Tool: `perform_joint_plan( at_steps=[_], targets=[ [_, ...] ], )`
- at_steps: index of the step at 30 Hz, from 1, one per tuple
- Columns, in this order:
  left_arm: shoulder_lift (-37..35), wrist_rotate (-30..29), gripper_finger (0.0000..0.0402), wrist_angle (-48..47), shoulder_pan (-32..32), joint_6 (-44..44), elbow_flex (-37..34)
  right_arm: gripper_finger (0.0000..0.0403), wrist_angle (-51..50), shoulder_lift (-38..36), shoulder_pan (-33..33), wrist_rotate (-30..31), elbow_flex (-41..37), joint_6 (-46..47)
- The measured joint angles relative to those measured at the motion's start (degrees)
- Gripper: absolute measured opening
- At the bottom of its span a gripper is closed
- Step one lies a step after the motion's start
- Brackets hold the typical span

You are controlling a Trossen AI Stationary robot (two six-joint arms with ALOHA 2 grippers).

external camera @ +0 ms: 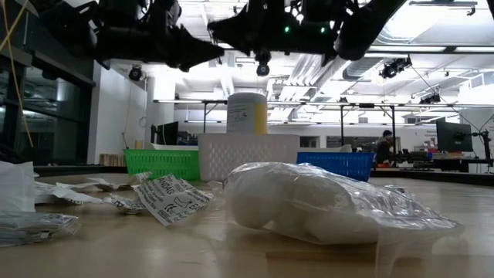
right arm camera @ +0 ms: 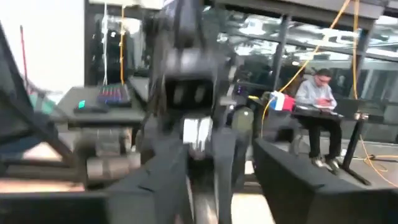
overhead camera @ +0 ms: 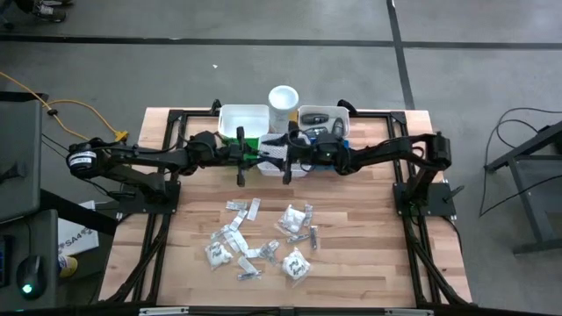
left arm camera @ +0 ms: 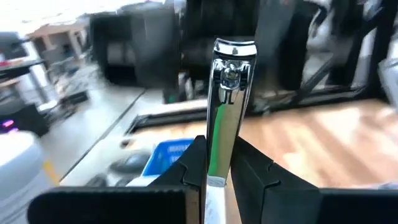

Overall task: Pick & Place Travel size toiletries
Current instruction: Put the silver nail cutter into the top left white bin

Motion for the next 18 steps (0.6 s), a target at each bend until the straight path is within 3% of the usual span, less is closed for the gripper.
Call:
perform_joint_plan(
  at_steps=[4,8,14,18],
  targets=[
    [0.0,-9.9,0.0043,-2.2,0.1,3.2,0.0,0.0257,-9.3,-5.4,0.7,5.2,0.1,0.4],
    [0.0,-17.3,0.0043,-5.5,3.1,5.6,0.1,0.0295,-21.9,-11.3,1.5,11.4,0.1,0.6],
    [0.3,-19.7,0.0043,-19.7,14.1,4.2,5.4,0.0305,-35.6,-18.1,1.9,16.9,0.1,2.2],
    [2.6,-19.6,0.0043,-30.4,20.6,4.1,10.0,0.0300,-39.3,-19.9,2.5,18.4,0.0,2.2]
  ],
)
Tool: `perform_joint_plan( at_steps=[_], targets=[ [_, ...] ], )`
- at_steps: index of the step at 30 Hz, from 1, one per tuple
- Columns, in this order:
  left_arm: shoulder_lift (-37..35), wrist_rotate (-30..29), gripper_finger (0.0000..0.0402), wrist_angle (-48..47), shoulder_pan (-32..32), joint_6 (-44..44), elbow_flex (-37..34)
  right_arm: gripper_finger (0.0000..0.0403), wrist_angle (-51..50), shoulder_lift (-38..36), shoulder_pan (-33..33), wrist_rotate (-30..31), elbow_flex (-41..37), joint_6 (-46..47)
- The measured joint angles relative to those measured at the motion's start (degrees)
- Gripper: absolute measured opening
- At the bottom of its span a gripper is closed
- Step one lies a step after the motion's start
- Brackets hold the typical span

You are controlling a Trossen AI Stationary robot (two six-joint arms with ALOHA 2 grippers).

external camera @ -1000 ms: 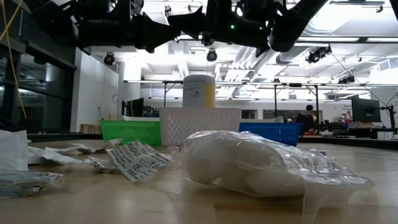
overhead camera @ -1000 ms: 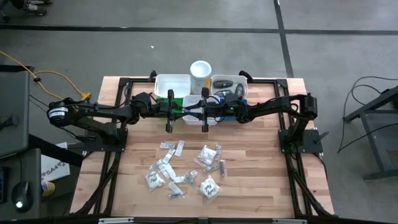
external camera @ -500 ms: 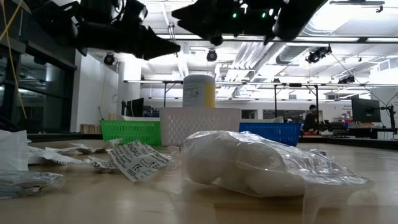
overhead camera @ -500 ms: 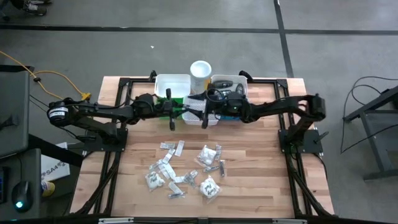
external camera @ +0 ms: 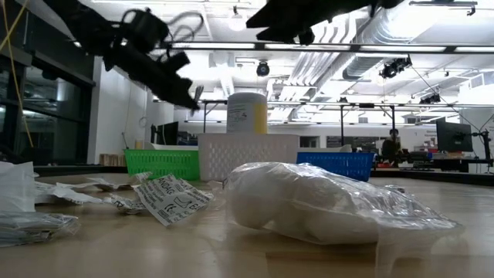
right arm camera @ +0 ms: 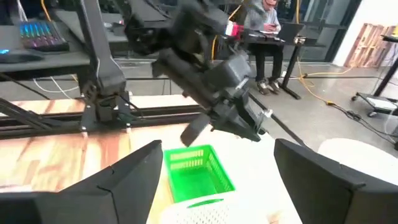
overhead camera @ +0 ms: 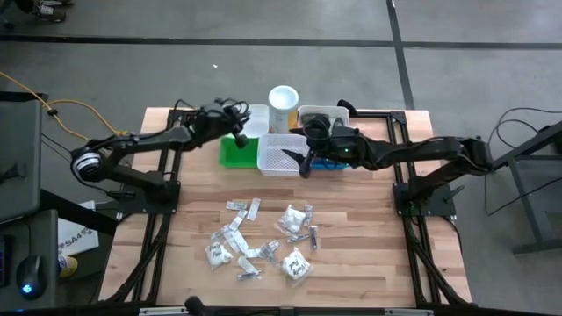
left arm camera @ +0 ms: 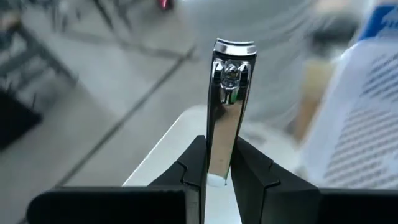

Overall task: Pick & Place Travel size toiletries
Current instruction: Put the silver nail cutter into the top left white bin

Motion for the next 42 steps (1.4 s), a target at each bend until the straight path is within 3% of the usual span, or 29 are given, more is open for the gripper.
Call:
perform_joint_plan(
  at_steps=[7,14,19,33,42],
  targets=[
    [9.2,3.6,0.0043,-14.7,6.6,-1.7,8.1,0.0298,-2.6,-0.4,0.5,1.8,0.0,0.0],
    [18.3,3.1,0.0052,-24.7,8.4,-1.1,16.6,0.0297,-3.7,-0.4,0.5,1.8,0.0,1.3],
    [21.0,1.9,0.0073,-30.1,8.3,-0.9,20.0,0.0297,-6.1,-0.4,0.5,1.8,0.0,2.4],
    [20.9,1.9,0.0085,-36.0,7.8,-1.3,20.9,0.0297,-14.8,-0.4,0.7,1.8,0.0,10.0],
    [11.8,8.6,0.0087,-35.6,6.0,-3.1,19.3,0.0298,-26.2,-0.5,3.2,1.8,0.0,22.1]
  ],
)
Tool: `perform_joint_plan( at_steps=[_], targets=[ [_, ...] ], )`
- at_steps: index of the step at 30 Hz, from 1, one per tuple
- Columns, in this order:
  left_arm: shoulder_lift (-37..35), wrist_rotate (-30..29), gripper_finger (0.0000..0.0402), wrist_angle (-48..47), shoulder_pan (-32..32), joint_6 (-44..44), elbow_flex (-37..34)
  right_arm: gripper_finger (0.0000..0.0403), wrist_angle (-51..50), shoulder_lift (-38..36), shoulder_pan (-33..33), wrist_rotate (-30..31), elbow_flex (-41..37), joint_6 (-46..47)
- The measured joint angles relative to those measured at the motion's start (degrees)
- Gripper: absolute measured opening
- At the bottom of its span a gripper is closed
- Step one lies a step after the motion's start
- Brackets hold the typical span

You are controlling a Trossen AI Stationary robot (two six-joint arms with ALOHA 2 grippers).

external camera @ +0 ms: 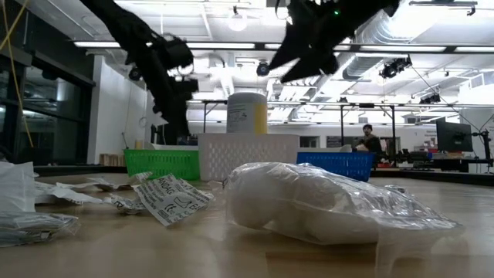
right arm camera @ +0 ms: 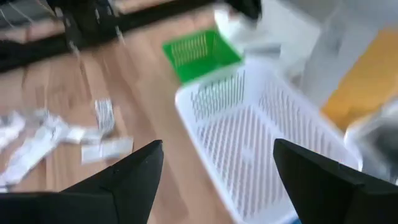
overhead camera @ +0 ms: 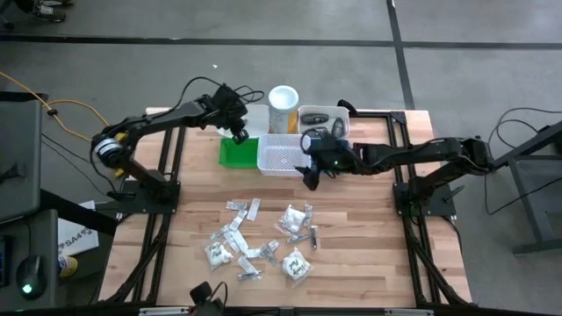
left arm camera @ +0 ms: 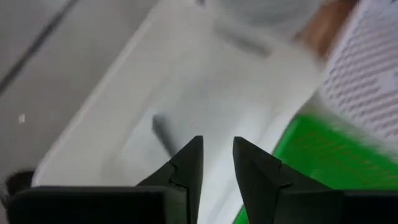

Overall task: Pick & Place Travel size toiletries
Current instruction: Put the silver nail cutter into the top left white bin

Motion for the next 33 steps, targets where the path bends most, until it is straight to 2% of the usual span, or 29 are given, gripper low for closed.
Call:
perform_joint_plan(
  at_steps=[6,13,19,22,26,33],
  targets=[
    [-8.1,0.5,0.0087,4.7,-4.4,-0.3,-6.5,0.0297,-7.5,0.0,3.8,0.0,0.0,9.6],
    [-19.1,0.6,0.0087,9.8,-10.4,0.1,-14.9,0.0297,-9.3,0.0,9.9,0.0,0.0,21.9],
    [-28.6,7.2,0.0087,15.5,-12.5,0.1,-21.9,0.0298,-9.5,0.5,15.9,0.8,0.0,29.3],
    [-32.1,8.6,0.0087,15.9,-12.5,-0.3,-24.5,0.0298,-10.8,0.5,18.6,1.6,0.0,32.8],
    [-35.4,8.7,0.0087,16.7,-12.5,-2.4,-26.7,0.0297,-12.9,1.4,21.6,1.9,0.0,39.5],
    [-36.8,9.6,0.0087,16.6,-13.3,-2.9,-27.6,0.0298,-12.5,9.0,25.6,2.4,0.0,47.9]
  ],
)
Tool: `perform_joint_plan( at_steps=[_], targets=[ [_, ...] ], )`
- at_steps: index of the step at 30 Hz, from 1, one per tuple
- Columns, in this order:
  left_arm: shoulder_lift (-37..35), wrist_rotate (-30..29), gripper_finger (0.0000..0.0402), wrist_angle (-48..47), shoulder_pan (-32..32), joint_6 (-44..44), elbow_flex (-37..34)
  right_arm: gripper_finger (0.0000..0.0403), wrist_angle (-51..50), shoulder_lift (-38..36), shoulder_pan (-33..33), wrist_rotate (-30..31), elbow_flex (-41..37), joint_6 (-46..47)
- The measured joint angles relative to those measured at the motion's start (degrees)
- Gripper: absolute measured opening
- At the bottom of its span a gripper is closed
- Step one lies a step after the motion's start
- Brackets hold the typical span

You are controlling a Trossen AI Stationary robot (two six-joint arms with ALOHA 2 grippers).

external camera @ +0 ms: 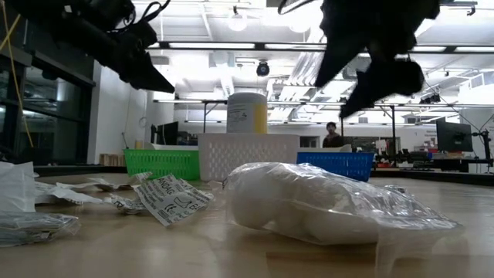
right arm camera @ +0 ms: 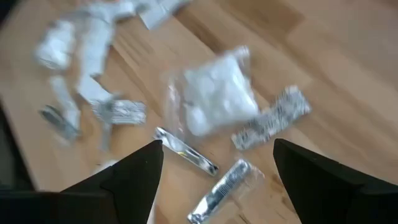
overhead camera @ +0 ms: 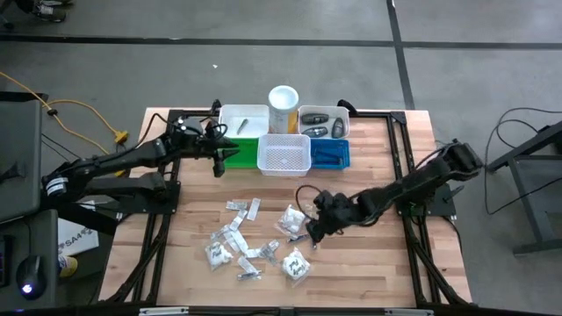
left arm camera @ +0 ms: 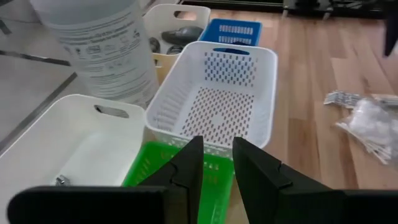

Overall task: Pick & Place Travel size toiletries
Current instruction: Put the silver nail cutter into the top left white bin

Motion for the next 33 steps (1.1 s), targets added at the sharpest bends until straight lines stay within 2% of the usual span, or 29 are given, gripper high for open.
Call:
perform_joint_plan(
  at_steps=[5,10,14,17,24,29,33],
  targets=[
    [0.0,0.1,0.0087,0.1,-1.0,0.2,0.0,0.0298,0.3,4.9,0.6,-0.8,0.0,8.2],
    [0.0,0.3,0.0087,0.1,-1.0,0.4,0.0,0.0297,2.2,8.8,0.6,-6.1,0.0,14.2],
    [0.0,0.2,0.0087,0.1,-1.0,0.5,0.0,0.0298,2.7,9.4,0.6,-10.0,0.0,18.4],
    [0.0,0.2,0.0087,0.1,-0.9,1.5,0.0,0.0297,2.1,9.4,0.6,-10.4,0.4,20.8],
    [0.0,0.2,0.0087,0.0,-0.9,2.3,0.0,0.0298,-6.1,11.5,0.6,-10.9,8.2,21.5],
    [0.0,0.2,0.0087,-0.3,-0.9,3.4,0.0,0.0298,-17.8,16.9,0.1,-16.6,15.7,25.5],
    [0.0,0.3,0.0087,-0.2,-0.9,3.8,0.0,0.0298,-20.1,20.7,0.0,-19.0,20.1,26.9]
  ],
)
